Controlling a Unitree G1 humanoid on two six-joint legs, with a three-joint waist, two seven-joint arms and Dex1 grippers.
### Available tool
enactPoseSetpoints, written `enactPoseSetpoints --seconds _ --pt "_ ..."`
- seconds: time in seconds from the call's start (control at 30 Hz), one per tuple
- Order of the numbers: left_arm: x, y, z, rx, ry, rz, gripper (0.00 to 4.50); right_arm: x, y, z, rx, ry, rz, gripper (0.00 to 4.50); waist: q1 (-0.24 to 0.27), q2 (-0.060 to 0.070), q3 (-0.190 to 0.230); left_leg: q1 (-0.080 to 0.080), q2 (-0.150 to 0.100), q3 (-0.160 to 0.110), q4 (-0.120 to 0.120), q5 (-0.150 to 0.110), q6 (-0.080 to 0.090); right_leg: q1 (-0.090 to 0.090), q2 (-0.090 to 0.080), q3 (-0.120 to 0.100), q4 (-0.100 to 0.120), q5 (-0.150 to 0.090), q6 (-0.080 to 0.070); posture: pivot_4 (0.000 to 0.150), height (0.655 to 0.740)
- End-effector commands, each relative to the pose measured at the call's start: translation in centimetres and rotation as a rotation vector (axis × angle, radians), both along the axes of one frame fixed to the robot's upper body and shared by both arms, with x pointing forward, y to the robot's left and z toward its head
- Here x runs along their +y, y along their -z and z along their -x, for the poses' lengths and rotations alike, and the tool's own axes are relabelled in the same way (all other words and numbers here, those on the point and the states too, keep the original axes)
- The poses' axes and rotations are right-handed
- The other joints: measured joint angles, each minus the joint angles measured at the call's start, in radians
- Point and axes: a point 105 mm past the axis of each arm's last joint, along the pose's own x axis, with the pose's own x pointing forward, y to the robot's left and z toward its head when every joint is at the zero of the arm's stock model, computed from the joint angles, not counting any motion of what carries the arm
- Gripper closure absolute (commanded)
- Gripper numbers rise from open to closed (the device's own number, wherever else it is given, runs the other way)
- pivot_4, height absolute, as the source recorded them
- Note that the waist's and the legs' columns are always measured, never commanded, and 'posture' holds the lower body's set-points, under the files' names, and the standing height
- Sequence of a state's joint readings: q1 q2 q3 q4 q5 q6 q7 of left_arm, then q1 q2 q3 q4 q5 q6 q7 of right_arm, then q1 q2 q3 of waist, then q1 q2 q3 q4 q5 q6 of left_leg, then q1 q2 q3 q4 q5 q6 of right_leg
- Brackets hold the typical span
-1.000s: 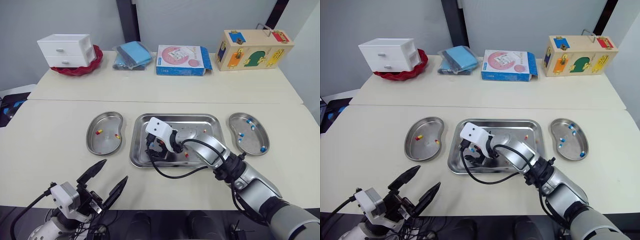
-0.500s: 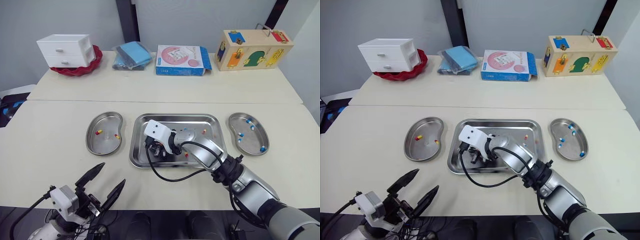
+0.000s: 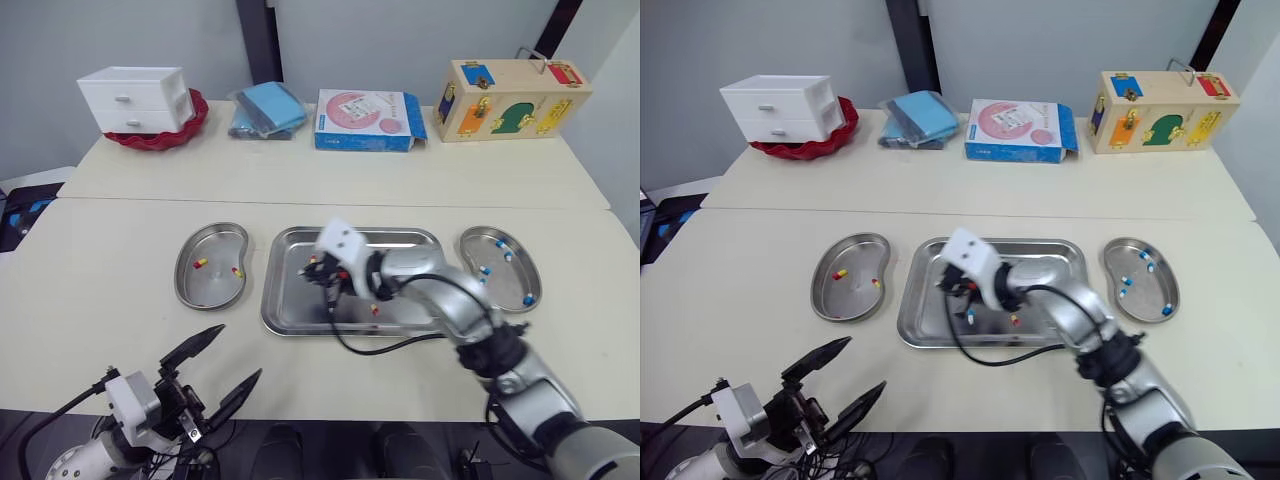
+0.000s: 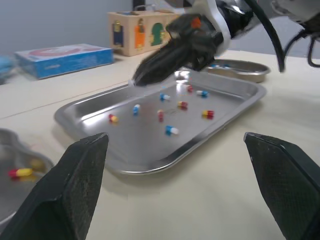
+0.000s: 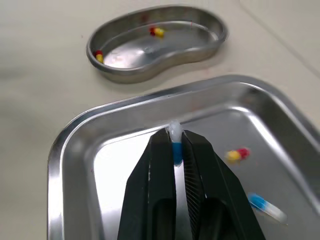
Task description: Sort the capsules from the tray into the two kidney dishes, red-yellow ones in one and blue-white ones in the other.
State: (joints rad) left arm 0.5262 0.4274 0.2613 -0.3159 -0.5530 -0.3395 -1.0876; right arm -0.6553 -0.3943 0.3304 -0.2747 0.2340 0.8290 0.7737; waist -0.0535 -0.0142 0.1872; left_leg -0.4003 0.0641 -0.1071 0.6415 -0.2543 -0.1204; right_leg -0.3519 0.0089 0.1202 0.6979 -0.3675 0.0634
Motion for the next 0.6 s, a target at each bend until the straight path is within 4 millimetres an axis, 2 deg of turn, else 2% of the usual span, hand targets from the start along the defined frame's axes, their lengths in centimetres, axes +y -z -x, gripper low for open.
enactPoseSetpoints --seconds 0.03,0.13,0.3,0.4,0.5,0.6 --pt "-1.3 -1.1 0.3 -0.054 0.105 -0.009 0.0 -3.9 -1.9 0.6 -0.075 0.03 -0.026 4.49 0.002 0.0 0.0 0.0 0.0 0.0 0.0 0.0 0.0 0.0 0.0 0.0 0.0 0.0 0.0 0.15 0.74" --pt "-2.2 -1.3 0.1 -0.063 0.181 -0.019 0.0 -9.5 -1.9 0.8 -0.077 0.153 -0.001 4.49 0.004 0.0 0.0 0.0 0.0 0.0 -0.002 0.0 0.0 0.0 0.0 0.0 -0.002 0.0 0.0 0.15 0.74" --pt "-2.8 -1.4 0.1 -0.072 0.26 -0.024 0.0 -17.6 -1.8 1.5 -0.07 0.393 0.036 4.49 0.001 0.0 0.001 0.0 0.0 0.002 -0.002 0.0 0.0 0.0 0.0 0.001 -0.002 0.0 0.0 0.15 0.74" --pt "-3.3 -1.8 -0.1 -0.087 0.287 -0.012 0.0 -21.3 -1.5 2.0 -0.065 0.511 0.068 4.49 -0.003 0.0 0.001 0.001 0.0 0.002 -0.002 0.0 0.0 0.001 0.0 0.002 -0.002 0.0 0.0 0.15 0.74" --pt "-3.9 -2.3 -0.4 -0.104 0.306 -0.003 0.0 -23.6 -0.5 2.4 -0.047 0.596 0.109 4.49 -0.002 0.0 0.001 0.001 0.0 0.003 -0.002 0.0 0.0 0.001 0.0 0.002 -0.002 0.0 0.0 0.15 0.74" --pt "-4.3 -2.5 -0.3 -0.104 0.317 0.001 0.0 -24.4 0.1 2.2 -0.042 0.641 0.127 4.49 -0.004 0.0 0.001 0.002 0.0 0.003 -0.001 0.0 0.0 0.002 0.0 0.003 -0.002 0.0 0.0 0.15 0.74"
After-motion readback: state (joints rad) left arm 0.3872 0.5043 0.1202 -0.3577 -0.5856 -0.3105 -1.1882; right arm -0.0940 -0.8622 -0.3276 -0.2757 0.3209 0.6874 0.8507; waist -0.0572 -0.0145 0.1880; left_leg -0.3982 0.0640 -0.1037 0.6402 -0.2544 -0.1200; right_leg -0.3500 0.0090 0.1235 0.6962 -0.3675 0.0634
